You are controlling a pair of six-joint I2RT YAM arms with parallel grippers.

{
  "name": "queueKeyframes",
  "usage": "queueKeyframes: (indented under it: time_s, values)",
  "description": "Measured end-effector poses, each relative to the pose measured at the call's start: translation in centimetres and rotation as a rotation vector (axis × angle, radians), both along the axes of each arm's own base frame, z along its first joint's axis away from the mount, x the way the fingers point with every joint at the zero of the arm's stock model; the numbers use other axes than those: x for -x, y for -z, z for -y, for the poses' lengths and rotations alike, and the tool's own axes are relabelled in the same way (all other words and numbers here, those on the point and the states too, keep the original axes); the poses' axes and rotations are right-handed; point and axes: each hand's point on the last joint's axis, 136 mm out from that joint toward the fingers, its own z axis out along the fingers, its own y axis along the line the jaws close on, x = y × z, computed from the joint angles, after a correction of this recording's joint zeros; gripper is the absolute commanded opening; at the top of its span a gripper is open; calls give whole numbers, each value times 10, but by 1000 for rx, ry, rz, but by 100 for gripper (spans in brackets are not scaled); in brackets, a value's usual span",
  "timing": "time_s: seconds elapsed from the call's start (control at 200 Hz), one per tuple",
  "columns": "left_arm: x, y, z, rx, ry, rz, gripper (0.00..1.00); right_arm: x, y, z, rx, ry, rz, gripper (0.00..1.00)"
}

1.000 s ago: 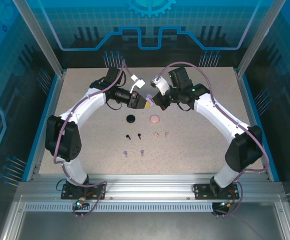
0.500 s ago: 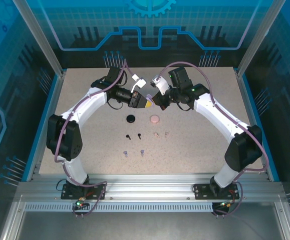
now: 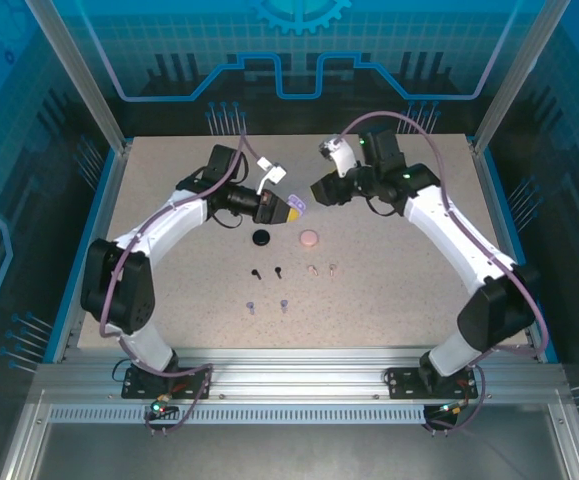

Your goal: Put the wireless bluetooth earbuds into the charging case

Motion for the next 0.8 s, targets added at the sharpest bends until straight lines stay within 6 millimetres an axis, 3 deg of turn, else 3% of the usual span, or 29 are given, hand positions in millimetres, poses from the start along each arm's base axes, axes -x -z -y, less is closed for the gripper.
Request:
queueKeyframes:
  time_s: [0.165,0.305,0.41,0.595,0.8]
  values:
    - [10,-12,-15,30,-82,67,0,27,-34,10,-96,44,23,53]
    - [18,-32,-28,62,-164,159,0,51,-30,7,-136,75,-23,54]
    - [21,-47,-36,83,-231,232,0,73,-6,-12,-116,75,-91,55]
    - [22,-65,-54,113,-382,338,0,118,54,-50,-19,87,-212,55]
    - [17,-79,-87,124,-621,437,0,148,116,-80,90,161,-288,55]
